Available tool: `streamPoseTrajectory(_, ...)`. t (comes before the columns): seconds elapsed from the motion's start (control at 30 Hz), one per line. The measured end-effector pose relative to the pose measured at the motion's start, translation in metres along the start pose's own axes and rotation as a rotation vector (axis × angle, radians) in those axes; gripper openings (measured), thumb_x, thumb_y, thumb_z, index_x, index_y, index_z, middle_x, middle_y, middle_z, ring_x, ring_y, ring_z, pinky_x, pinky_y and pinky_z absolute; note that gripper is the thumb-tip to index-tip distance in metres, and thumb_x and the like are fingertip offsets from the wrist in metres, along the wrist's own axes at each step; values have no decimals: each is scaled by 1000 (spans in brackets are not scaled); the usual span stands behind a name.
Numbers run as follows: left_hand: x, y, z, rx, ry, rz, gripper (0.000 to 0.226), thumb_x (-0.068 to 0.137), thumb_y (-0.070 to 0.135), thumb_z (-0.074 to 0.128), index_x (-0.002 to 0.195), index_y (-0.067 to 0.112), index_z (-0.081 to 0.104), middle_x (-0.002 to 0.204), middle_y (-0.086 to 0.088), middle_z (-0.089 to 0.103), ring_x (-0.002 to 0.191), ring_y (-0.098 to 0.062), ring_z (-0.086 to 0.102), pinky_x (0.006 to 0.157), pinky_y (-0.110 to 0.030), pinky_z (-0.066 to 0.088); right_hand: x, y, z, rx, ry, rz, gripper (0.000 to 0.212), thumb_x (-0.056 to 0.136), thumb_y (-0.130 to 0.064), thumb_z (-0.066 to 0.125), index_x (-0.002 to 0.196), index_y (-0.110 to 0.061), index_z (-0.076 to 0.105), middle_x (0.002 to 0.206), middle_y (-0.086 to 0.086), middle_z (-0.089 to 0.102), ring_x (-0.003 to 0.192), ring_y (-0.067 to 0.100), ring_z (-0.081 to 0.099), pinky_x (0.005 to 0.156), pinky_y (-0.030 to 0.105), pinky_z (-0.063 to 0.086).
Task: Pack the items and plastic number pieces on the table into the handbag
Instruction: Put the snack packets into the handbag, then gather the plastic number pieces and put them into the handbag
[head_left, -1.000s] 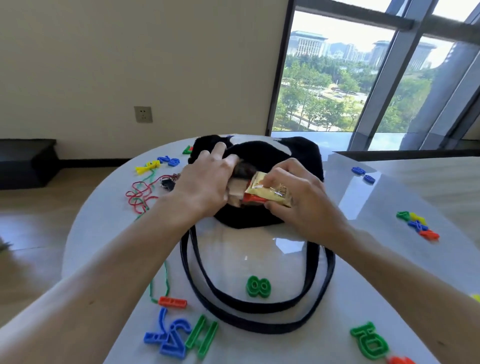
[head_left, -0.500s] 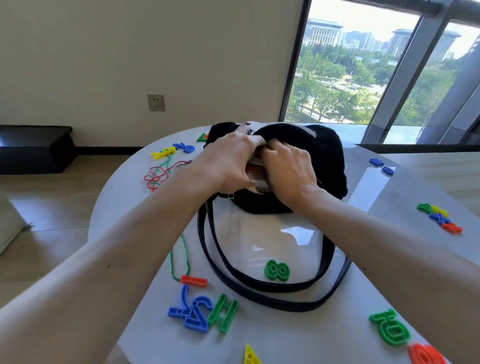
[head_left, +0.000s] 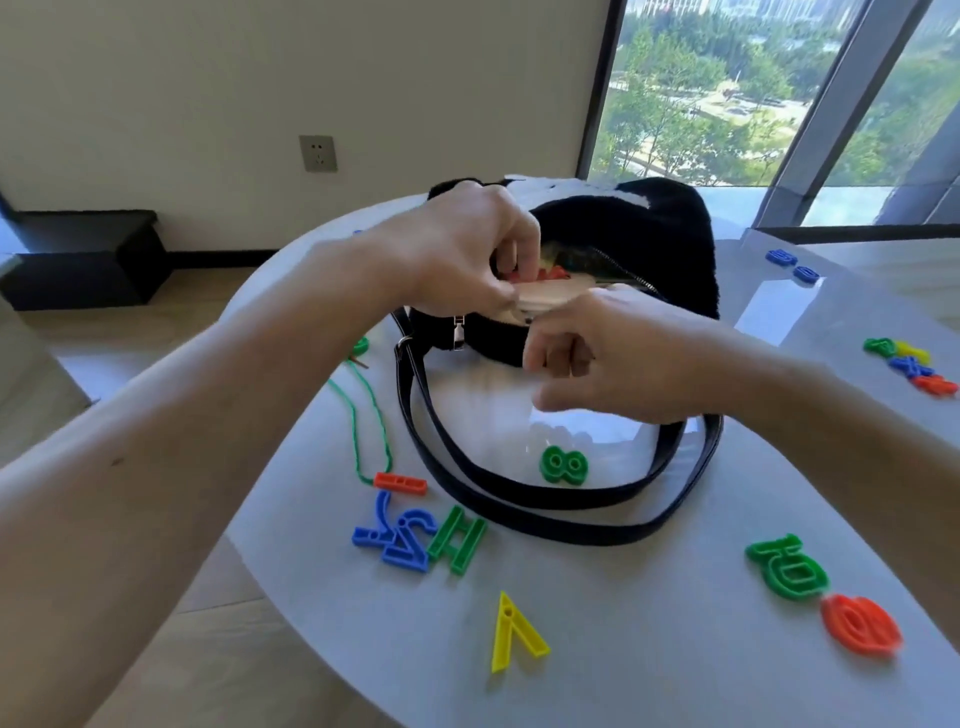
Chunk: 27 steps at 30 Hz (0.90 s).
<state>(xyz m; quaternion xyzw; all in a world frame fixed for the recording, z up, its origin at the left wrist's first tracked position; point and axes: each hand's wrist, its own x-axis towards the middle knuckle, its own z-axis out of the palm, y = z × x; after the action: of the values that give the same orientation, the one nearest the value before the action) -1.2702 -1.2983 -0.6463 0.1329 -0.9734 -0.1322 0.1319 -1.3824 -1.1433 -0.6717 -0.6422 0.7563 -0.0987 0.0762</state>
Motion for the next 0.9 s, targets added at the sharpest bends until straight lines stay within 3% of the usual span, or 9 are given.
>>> streamPoseTrajectory(0.07, 0, 6, 0, -14, -79, -2, 10, 80, 18, 71, 84, 27, 69, 75, 9, 62, 57, -1, 52, 58, -22, 38, -13, -8, 2, -20, -181, -15, 25, 78, -49, 76, 97, -37, 63, 86, -15, 63, 80, -1, 58, 74, 29, 53)
streamPoseTrajectory(0.2, 0, 12, 5, 43, -168, -47, 7, 81, 19, 72, 82, 25, 69, 74, 8, 64, 66, -9, 58, 60, -25, 41, -24, -13, 15, -116, -244, -73, 21, 82, -43, 72, 96, -40, 57, 92, -14, 59, 90, 1, 49, 83, 40, 53)
streamPoseTrajectory(0.37, -14, 5, -9, 150, -256, -150, 4, 83, 26, 72, 85, 26, 68, 79, 7, 67, 70, -15, 61, 58, -27, 45, -32, -13, 13, -72, -121, -110, 17, 85, -36, 68, 102, -37, 62, 89, -16, 58, 87, 3, 53, 80, 34, 51)
streamPoseTrajectory(0.47, -38, 0, -28, 245, -376, -216, 7, 83, 24, 72, 81, 25, 65, 80, 3, 68, 68, -19, 63, 59, -33, 52, -48, -28, 1, 117, 28, -151, 25, 82, -38, 68, 105, -42, 61, 88, -16, 60, 84, 4, 58, 67, 22, 48)
streamPoseTrajectory(0.57, -71, 8, -38, 291, -553, -219, 23, 73, 37, 80, 87, 33, 62, 86, 12, 64, 76, -12, 63, 66, -31, 52, -72, -50, -3, 178, -90, -181, 45, 75, -50, 64, 116, -56, 48, 98, -21, 59, 90, 1, 58, 65, 22, 50)
streamPoseTrajectory(0.63, -91, 16, -32, 283, -701, -218, 52, 55, 59, 81, 97, 41, 58, 93, 18, 57, 83, -7, 61, 74, -31, 53, -85, -62, 2, 104, -195, -194, 53, 75, -57, 58, 122, -63, 35, 107, -31, 51, 96, -5, 52, 64, 22, 49)
streamPoseTrajectory(0.73, -113, 16, -8, 358, -783, -168, 88, 30, 81, 62, 109, 44, 50, 101, 20, 49, 81, -1, 55, 78, -35, 55, -94, -71, 12, 1, -271, -199, 58, 77, -62, 49, 125, -65, 17, 116, -41, 33, 102, -15, 37, 67, 19, 42)
streamPoseTrajectory(0.83, -123, 14, 8, 401, -718, -137, 85, 32, 82, 59, 106, 41, 46, 98, 19, 44, 75, 0, 51, 73, -36, 53, -98, -77, 21, 7, -289, -162, 55, 86, -57, 52, 127, -59, 15, 102, -24, 45, 90, -2, 44, 77, 21, 44)
streamPoseTrajectory(0.9, -124, 18, 11, 393, -659, -125, 80, 36, 82, 57, 103, 40, 46, 97, 19, 44, 74, 1, 49, 72, -35, 52, -100, -81, 26, -5, -293, -144, 53, 89, -53, 53, 127, -56, 15, 93, -21, 42, 84, 4, 44, 83, 28, 46)
